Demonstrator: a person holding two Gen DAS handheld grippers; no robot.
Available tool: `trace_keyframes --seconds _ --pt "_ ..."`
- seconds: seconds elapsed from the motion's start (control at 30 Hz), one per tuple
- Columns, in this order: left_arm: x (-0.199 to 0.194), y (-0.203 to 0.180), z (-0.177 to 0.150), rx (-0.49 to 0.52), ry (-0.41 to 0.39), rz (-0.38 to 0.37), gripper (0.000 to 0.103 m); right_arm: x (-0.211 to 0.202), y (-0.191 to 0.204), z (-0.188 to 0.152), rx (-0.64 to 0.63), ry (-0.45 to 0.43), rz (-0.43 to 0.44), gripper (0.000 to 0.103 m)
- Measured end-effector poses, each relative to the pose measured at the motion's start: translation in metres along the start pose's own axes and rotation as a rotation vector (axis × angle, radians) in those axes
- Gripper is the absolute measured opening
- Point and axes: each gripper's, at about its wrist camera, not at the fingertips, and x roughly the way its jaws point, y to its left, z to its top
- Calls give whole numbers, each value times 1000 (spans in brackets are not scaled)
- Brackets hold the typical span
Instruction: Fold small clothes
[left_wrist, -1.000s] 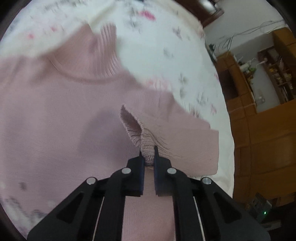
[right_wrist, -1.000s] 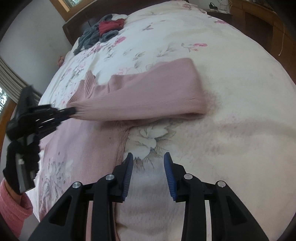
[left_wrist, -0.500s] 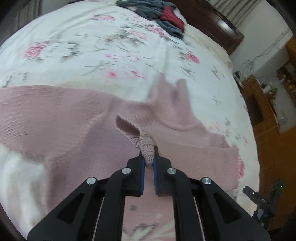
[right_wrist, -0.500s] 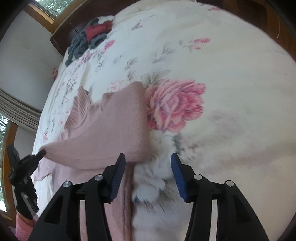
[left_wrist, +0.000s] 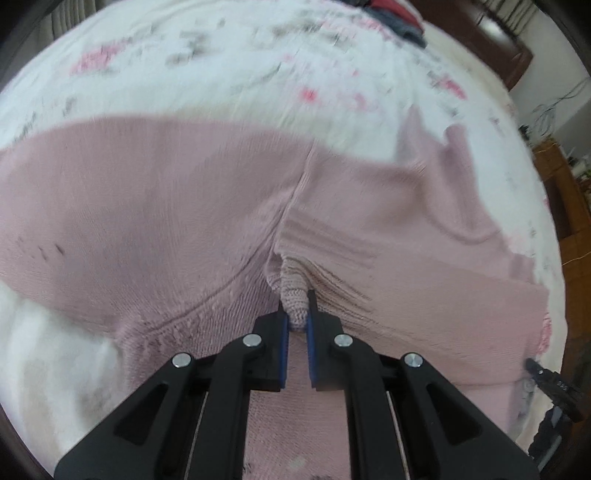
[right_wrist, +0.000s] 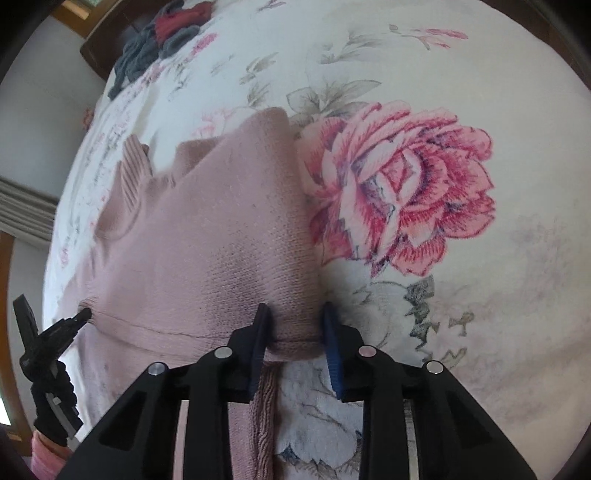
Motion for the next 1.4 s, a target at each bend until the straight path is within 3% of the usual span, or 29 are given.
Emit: trace_keyframes --seconds 0.13,0.2,0.27,0.33,0.47,0.67,1.07,1.13,1.23,1.4 --pt "-13 7 -2 -17 -11 17 21 -17 15 2 -60 -3 -64 34" --pt "-32 9 -1 -18 -54 36 20 -36 27 -2 -102 -57 -94 38" --pt "-54 5 0 3 -110 26 22 -54 43 -5 -135 -105 -57 40" --pt "-59 -5 1 28 -111 -1 22 -58 61 -6 -158 -102 -16 40" --pt "-44 -34 0 88 -73 -49 22 -30 86 -7 -175 -39 3 40" --pt "11 -40 -9 112 37 -5 22 18 80 -13 -137 58 -31 40" --pt "14 -33 -9 111 29 -35 22 28 85 -13 -149 53 -56 42" --pt "-10 -25 -8 96 -7 -34 23 14 90 -14 -151 40 -50 43" --pt "-43 0 -11 74 -68 -63 38 -11 107 -25 -198 -1 -14 49" --pt "-87 96 -21 -38 -118 12 38 -16 144 -60 -293 44 52 51"
